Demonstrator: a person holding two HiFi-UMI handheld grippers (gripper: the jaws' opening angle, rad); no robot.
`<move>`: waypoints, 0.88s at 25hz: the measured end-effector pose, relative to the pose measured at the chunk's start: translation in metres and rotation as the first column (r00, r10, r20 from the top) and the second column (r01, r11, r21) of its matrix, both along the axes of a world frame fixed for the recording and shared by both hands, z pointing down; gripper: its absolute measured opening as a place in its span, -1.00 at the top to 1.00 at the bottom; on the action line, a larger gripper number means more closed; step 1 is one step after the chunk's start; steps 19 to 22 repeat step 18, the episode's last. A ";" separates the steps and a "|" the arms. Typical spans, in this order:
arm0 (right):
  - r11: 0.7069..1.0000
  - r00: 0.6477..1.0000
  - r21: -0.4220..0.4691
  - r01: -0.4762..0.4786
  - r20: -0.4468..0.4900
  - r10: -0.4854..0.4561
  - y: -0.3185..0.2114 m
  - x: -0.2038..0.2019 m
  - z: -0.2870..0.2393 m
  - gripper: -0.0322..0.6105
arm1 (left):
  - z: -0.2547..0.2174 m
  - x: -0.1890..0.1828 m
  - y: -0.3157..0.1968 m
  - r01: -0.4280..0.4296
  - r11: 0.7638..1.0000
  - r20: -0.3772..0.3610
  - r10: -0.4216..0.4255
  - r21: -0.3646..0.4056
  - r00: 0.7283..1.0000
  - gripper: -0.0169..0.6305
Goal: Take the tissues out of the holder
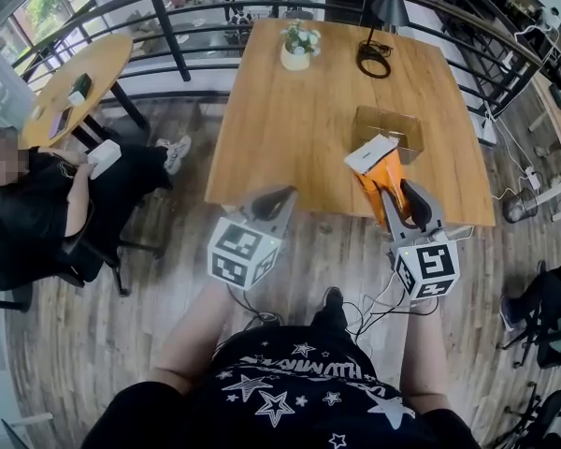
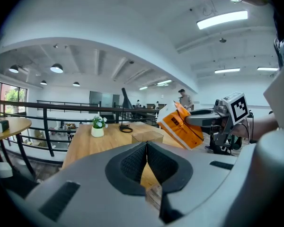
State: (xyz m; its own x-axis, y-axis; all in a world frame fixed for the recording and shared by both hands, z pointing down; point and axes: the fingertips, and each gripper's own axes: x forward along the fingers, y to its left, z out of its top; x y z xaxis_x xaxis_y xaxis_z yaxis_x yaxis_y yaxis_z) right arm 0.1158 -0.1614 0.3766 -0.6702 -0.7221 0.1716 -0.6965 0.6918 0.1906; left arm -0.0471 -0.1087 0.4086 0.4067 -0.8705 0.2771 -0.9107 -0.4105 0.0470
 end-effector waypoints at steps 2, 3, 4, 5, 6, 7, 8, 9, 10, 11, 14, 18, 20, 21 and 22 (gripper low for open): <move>1.000 1.000 0.004 0.000 0.002 0.000 0.007 -0.002 -0.002 0.47 | 0.000 -0.003 0.007 0.003 1.000 -0.002 -0.003 0.003 1.000 0.91; 1.000 1.000 0.007 0.000 0.004 0.000 0.010 -0.004 -0.003 0.48 | -0.001 -0.005 0.010 0.003 1.000 -0.003 -0.003 0.004 1.000 0.91; 1.000 1.000 0.011 0.000 0.005 0.000 0.013 -0.005 -0.004 0.48 | -0.002 -0.006 0.014 0.003 1.000 -0.003 -0.003 0.007 1.000 0.91; 1.000 1.000 0.016 -0.001 0.004 0.001 0.017 -0.007 -0.006 0.48 | -0.003 -0.007 0.018 0.002 1.000 -0.003 -0.002 0.009 1.000 0.91; 1.000 1.000 0.020 -0.002 0.004 0.002 0.020 -0.008 -0.007 0.48 | -0.003 -0.008 0.021 0.001 1.000 -0.003 -0.001 0.012 1.000 0.91; 1.000 1.000 0.023 -0.002 0.005 0.002 0.024 -0.009 -0.008 0.48 | -0.004 -0.009 0.025 -0.001 1.000 -0.003 0.001 0.014 1.000 0.91; 1.000 1.000 0.022 -0.003 0.009 0.003 0.027 -0.011 -0.009 0.48 | -0.004 -0.010 0.028 -0.003 1.000 -0.002 0.003 0.016 1.000 0.91; 1.000 1.000 0.018 -0.004 0.017 0.003 0.031 -0.012 -0.009 0.48 | -0.004 -0.012 0.032 -0.006 1.000 -0.001 0.006 0.016 1.000 0.91; 1.000 1.000 0.012 -0.004 0.028 0.004 0.034 -0.014 -0.010 0.48 | -0.003 -0.014 0.036 -0.008 1.000 0.001 0.008 0.015 1.000 0.91; 1.000 0.999 0.008 -0.005 0.037 0.004 0.038 -0.016 -0.010 0.48 | -0.002 -0.016 0.039 -0.009 1.000 0.001 0.009 0.014 1.000 0.91; 1.000 0.999 0.010 -0.008 0.037 0.008 0.049 -0.023 -0.011 0.48 | -0.003 -0.025 0.050 -0.008 1.000 -0.004 0.008 0.017 1.000 0.91; 1.000 1.000 0.013 -0.008 0.028 0.008 0.065 -0.034 -0.013 0.48 | -0.007 -0.034 0.064 -0.010 1.000 -0.008 0.010 0.025 1.000 0.91; 1.000 1.000 0.013 -0.008 0.028 0.008 0.065 -0.034 -0.013 0.48 | -0.007 -0.034 0.064 -0.010 1.000 -0.008 0.010 0.025 1.000 0.91; 1.000 1.000 0.013 -0.008 0.028 0.008 0.065 -0.034 -0.013 0.48 | -0.007 -0.034 0.064 -0.010 1.000 -0.008 0.010 0.025 1.000 0.91; 1.000 1.000 0.013 -0.008 0.028 0.008 0.065 -0.034 -0.013 0.48 | -0.007 -0.034 0.064 -0.010 1.000 -0.008 0.010 0.025 1.000 0.91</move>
